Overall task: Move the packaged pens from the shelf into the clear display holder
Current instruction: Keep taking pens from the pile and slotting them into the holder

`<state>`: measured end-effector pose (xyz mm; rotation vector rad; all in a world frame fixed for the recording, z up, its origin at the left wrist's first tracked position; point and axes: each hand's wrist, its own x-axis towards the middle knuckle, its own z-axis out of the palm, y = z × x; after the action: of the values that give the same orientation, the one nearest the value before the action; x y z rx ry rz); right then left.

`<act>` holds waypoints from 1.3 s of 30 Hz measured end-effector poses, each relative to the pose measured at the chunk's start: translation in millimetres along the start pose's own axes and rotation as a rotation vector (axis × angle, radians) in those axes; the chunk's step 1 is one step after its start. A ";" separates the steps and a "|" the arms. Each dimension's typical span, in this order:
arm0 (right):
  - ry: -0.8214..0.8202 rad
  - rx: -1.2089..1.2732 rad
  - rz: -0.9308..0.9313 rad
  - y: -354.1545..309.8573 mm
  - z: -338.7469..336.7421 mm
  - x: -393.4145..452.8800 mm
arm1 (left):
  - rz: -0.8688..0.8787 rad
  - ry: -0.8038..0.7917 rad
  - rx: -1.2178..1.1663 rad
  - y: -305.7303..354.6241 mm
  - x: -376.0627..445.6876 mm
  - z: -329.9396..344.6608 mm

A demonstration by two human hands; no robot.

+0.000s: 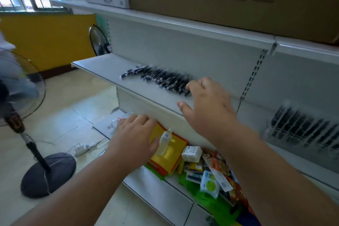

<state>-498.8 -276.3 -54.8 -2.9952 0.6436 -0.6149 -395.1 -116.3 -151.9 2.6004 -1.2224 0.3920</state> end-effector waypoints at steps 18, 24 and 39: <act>-0.072 0.044 0.208 -63.8 83.5 140.2 | 0.060 -0.066 -0.115 -135.3 142.2 44.0; -0.084 0.124 0.181 -59.6 109.3 212.1 | 0.044 -0.090 -0.099 -158.0 200.6 51.9; -0.024 0.103 0.316 -129.8 185.8 326.6 | -0.115 -0.249 -0.171 -302.4 340.0 106.2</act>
<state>-103.7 -299.6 -91.4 -2.7187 1.0215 -0.5708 63.3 -205.5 -166.6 2.6101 -1.1159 -0.0583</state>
